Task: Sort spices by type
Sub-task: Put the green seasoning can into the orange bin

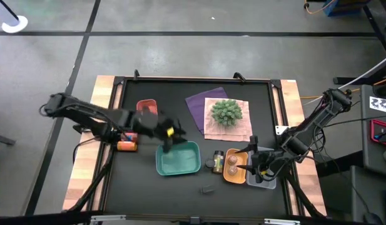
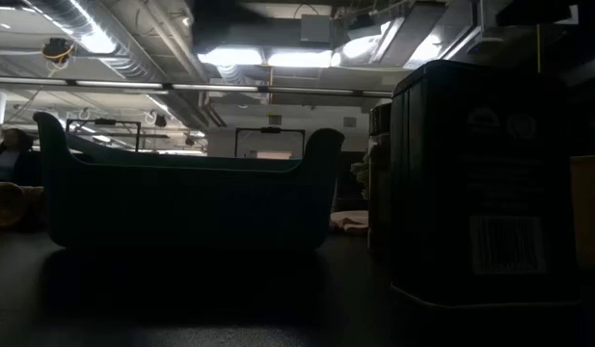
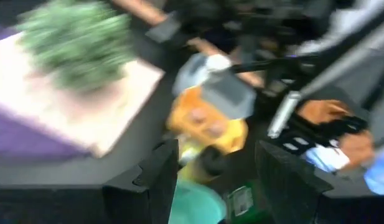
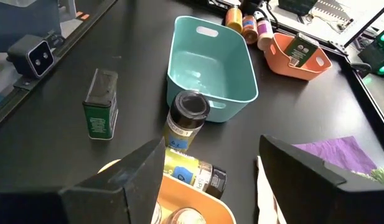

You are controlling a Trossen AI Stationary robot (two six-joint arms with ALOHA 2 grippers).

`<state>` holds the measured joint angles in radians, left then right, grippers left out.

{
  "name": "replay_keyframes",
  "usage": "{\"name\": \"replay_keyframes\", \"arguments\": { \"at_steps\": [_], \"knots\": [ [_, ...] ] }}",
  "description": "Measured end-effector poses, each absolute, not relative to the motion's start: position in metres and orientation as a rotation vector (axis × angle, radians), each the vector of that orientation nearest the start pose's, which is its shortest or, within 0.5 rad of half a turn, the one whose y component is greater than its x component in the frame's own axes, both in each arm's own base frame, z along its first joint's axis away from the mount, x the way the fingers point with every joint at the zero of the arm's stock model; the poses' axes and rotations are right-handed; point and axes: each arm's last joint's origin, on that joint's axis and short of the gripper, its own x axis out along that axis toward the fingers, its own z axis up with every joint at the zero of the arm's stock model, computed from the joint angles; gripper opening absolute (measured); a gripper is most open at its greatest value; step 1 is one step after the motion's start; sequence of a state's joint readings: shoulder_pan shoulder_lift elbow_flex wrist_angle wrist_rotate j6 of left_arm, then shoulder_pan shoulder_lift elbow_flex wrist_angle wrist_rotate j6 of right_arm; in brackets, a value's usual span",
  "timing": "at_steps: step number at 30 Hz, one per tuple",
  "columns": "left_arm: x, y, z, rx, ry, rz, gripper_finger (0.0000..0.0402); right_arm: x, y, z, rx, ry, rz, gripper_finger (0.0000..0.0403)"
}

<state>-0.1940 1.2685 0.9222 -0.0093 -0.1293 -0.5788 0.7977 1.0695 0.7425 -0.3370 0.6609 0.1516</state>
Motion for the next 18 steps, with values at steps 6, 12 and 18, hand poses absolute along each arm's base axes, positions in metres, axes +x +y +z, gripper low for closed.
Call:
{"name": "replay_keyframes", "arguments": {
  "at_steps": [6,12,18],
  "knots": [
    [0.309,-0.113,0.266,-0.377,0.241,-0.078,0.0196,0.163,0.142,0.257,-0.279,0.502,0.089,0.026],
    [0.328,-0.163,0.234,-0.273,0.189,-0.064,0.0196,0.163,0.142,0.257,-0.236,0.505,0.08,0.026],
    [0.356,-0.213,0.217,-0.114,0.201,-0.075,0.0196,0.163,0.143,0.257,-0.222,0.518,0.115,0.026]
  ]
}}
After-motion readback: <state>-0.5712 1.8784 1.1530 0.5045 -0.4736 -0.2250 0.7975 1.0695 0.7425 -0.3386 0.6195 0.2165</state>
